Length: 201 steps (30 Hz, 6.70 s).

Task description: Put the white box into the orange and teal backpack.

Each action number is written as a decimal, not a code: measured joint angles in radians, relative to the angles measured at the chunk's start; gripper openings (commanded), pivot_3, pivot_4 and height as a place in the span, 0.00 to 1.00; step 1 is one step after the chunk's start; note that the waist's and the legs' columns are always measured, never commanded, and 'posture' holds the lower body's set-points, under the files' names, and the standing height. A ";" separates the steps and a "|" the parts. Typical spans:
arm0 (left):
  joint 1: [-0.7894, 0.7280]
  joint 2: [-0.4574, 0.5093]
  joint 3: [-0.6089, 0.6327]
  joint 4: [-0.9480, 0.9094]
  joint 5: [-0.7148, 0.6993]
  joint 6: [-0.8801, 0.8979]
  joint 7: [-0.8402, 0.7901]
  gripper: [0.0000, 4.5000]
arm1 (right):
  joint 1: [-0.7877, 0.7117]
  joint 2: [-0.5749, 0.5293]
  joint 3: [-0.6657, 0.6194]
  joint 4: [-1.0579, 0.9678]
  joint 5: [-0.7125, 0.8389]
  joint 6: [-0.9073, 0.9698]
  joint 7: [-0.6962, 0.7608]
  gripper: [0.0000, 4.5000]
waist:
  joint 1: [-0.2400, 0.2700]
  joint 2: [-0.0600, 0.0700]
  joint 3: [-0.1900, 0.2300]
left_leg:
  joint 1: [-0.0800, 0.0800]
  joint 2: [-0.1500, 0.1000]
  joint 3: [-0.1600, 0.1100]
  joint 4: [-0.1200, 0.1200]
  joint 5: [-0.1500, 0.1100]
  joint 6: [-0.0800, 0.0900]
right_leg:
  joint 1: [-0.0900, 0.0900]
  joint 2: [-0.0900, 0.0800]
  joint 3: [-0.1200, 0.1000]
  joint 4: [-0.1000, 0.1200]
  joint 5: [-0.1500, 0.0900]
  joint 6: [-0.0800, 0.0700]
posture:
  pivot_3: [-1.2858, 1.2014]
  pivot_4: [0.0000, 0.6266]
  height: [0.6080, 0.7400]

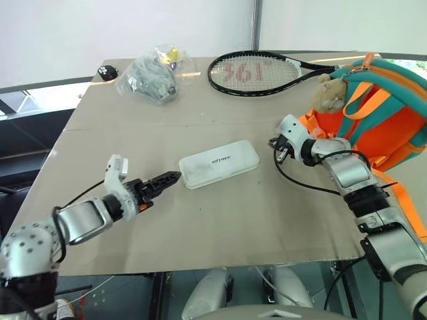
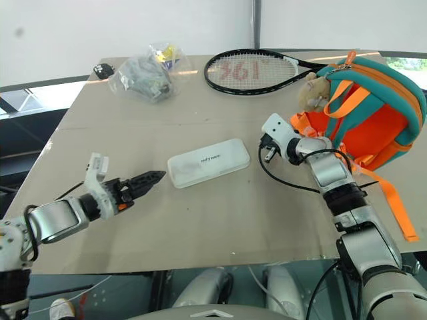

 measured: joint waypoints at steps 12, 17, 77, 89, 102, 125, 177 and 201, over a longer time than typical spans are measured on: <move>-0.226 -0.070 -0.065 0.291 0.109 0.111 -0.161 1.00 | -0.007 0.100 0.065 0.080 -0.056 -0.155 0.186 0.01 | -0.032 0.000 -0.001 | 0.000 -0.001 -0.002 0.005 0.000 0.000 | 0.001 0.000 -0.001 0.003 0.000 0.000 | 0.52 0.24 0.99; -0.224 -0.121 -0.052 0.299 0.139 0.137 -0.220 0.82 | 0.024 0.107 0.054 0.045 -0.064 -0.155 0.185 0.00 | -0.030 0.000 -0.001 | 0.000 -0.002 -0.002 0.006 0.000 0.000 | 0.000 -0.001 -0.002 0.003 0.000 0.000 | 0.52 0.24 0.99; -0.295 -0.348 0.090 -0.066 0.520 -0.359 -0.246 0.57 | 0.111 -0.012 -0.463 -0.577 0.649 0.307 0.086 0.01 | -0.012 0.000 -0.001 | -0.009 -0.001 -0.001 0.006 0.000 0.000 | -0.007 0.000 0.002 0.001 0.002 0.002 | 0.52 0.24 0.99; -0.292 -0.206 0.144 -0.105 0.509 -0.358 -0.432 0.57 | 0.225 -0.243 -0.443 -0.747 0.835 0.472 0.234 0.01 | -0.004 -0.001 -0.001 | -0.017 -0.001 -0.004 0.008 0.000 0.000 | -0.011 -0.001 -0.003 0.001 0.002 0.001 | 0.52 0.24 0.99; -0.336 -0.128 -0.159 -0.154 0.906 -0.604 -0.847 0.57 | 0.268 -0.318 -0.437 -0.799 0.926 0.488 0.309 0.01 | 0.010 -0.001 -0.001 | -0.017 -0.002 -0.004 0.009 0.000 0.000 | -0.011 -0.002 -0.004 0.000 0.002 0.001 | 0.52 0.24 0.99; -0.566 -0.213 -0.321 0.168 1.326 -1.038 -1.069 0.57 | 0.324 -0.376 -0.495 -0.831 1.027 0.488 0.366 0.01 | 0.022 -0.002 0.000 | -0.020 -0.002 -0.005 0.012 0.000 0.000 | -0.011 -0.003 -0.008 0.001 0.002 0.002 | 0.52 0.24 0.99; -0.621 -0.253 -0.235 -0.055 1.135 -0.285 -1.261 0.99 | 0.349 -0.165 -0.465 -0.640 0.647 0.210 0.125 0.00 | -0.016 -0.003 -0.001 | -0.020 -0.005 -0.011 0.022 0.000 0.001 | -0.009 -0.004 -0.011 0.007 0.003 0.004 | 0.52 0.24 0.99; -0.675 -0.633 -0.330 0.111 1.086 -0.277 -0.774 0.99 | 0.387 -0.182 -0.598 -0.744 0.992 0.396 0.084 0.00 | 0.009 -0.003 -0.001 | -0.020 -0.006 -0.010 0.023 0.000 0.001 | -0.006 -0.006 -0.011 0.005 0.003 0.004 | 0.52 0.24 0.99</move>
